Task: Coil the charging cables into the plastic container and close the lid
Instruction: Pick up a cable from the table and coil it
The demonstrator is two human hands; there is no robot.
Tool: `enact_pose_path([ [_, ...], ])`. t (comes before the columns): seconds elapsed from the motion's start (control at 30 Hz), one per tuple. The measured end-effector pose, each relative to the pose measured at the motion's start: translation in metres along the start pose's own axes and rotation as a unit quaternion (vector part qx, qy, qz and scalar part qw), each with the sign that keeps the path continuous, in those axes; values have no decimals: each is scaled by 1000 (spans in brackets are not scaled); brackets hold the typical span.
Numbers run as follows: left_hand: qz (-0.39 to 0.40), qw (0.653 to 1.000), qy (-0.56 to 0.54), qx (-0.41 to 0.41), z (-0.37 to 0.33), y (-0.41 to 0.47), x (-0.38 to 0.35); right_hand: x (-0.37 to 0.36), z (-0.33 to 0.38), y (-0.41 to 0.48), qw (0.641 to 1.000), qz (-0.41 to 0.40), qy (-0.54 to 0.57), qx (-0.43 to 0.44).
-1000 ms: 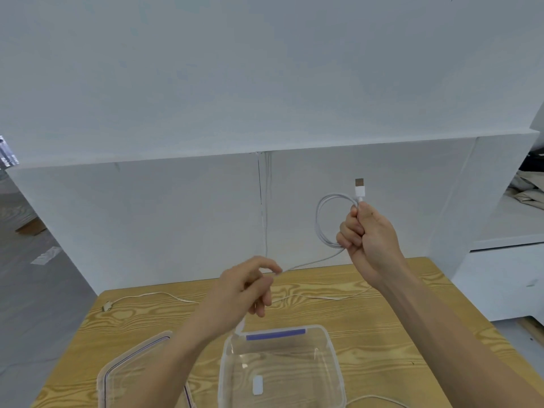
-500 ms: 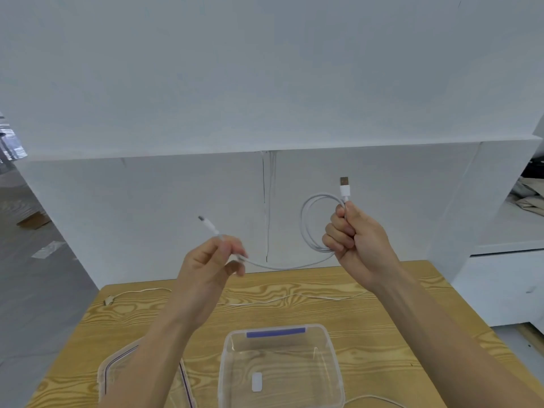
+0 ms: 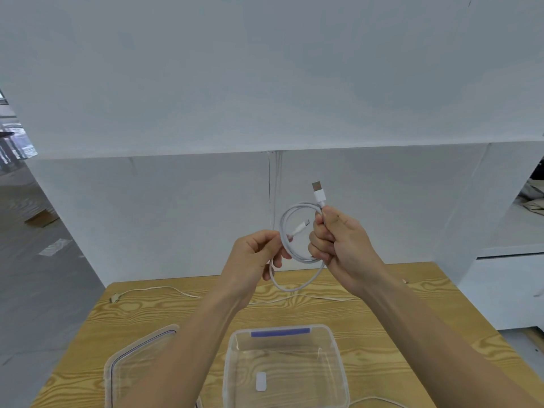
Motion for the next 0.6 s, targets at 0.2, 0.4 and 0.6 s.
enact_pose_path([
  [0.2, 15, 999, -30, -30, -3, 3, -17, 12, -9, 3, 998, -66, -18, -18],
  [0.4, -41, 993, -70, -85, -7, -2, -24, 21, -25, 8, 991, -122, -28, -42],
  [0.6, -69, 982, 121, -126, -10, 2, -23, 26, -28, 8, 989, -132, -58, -36],
])
Point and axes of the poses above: each hand's wrist, its own y-axis towards the middle knuckle, its own x-axis out of the back of the hand, z = x × y, the point moved 10 cm from there along y, towards the middle knuckle, and after that the axes turned 4 degrees about -x, right-handed, at the moved point
